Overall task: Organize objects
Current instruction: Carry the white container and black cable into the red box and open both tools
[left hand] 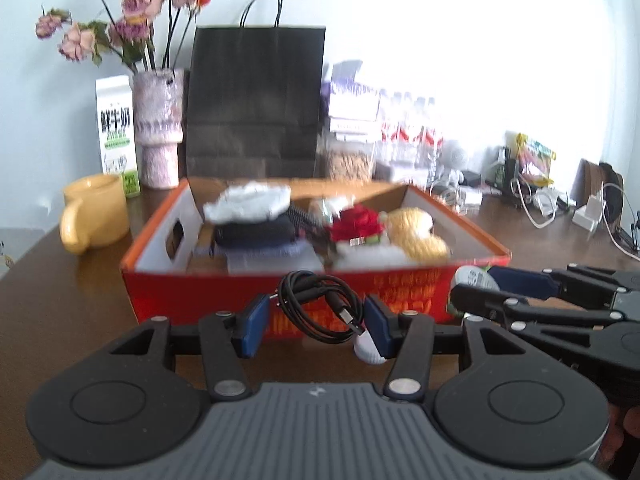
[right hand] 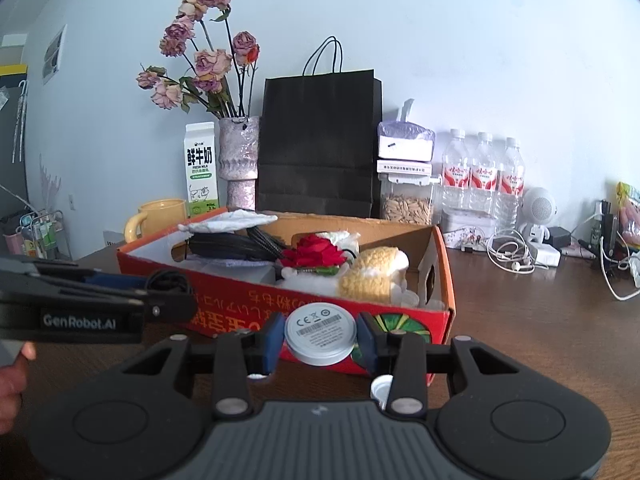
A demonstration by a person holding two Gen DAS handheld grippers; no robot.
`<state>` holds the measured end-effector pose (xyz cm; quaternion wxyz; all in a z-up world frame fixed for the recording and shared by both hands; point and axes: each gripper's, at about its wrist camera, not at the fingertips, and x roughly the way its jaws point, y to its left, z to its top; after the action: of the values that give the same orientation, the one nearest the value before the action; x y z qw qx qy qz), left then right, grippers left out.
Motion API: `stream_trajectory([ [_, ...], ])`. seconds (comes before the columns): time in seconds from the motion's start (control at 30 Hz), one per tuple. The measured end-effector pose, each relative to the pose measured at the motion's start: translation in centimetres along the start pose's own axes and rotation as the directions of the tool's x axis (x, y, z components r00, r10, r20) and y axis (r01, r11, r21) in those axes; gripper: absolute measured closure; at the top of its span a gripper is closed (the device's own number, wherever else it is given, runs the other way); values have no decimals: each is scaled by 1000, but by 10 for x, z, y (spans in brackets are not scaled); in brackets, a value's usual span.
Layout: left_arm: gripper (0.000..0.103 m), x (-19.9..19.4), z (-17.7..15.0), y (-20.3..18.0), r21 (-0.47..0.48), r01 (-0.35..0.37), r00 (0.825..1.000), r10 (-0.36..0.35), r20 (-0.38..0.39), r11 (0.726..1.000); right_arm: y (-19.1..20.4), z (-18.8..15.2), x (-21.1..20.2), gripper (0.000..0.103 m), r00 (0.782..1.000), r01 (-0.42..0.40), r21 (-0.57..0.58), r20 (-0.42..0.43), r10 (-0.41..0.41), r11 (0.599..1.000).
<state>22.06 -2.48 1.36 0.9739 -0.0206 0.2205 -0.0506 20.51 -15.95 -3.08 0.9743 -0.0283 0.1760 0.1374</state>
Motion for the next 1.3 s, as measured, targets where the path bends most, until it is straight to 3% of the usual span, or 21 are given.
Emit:
stream_trajectory([
  [0.27,50,7,35,4,-10,5,996,-4,85,1000,4,26,16,65,999,7,-27,35,-6,1000],
  [0.57,50,45,67,6,-15,5,992,-3,129,1000,-5,57,65,65,998,31,-13,56,-30,999],
  [0.93,50,92,76,13,-21,28,995,-26,96,999,-19,62,110,65,998,43,11,38,-43,999],
  [1.0,49,94,77,16,-21,27,995,-25,97,999,-21,62,114,64,999,41,16,28,-41,999],
  [1.03,43,95,78,17,-25,24,995,-21,97,999,-22,61,116,64,999,41,20,21,-42,999],
  [1.07,21,95,78,19,-33,20,995,-17,102,999,-23,59,118,61,999,42,25,11,-43,999],
  [1.1,8,93,78,20,-43,8,994,-3,110,999,-24,58,119,53,999,43,34,2,-43,999],
  [1.13,0,91,78,22,-52,-13,991,20,129,999,-26,57,120,29,999,44,47,-6,-44,998],
  [1.17,0,88,79,23,-56,-31,988,38,148,998,-28,56,119,4,999,45,59,-12,-44,997],
  [1.3,0,85,81,23,-61,-24,989,33,147,998,-31,55,113,0,998,63,73,-1,-64,995],
])
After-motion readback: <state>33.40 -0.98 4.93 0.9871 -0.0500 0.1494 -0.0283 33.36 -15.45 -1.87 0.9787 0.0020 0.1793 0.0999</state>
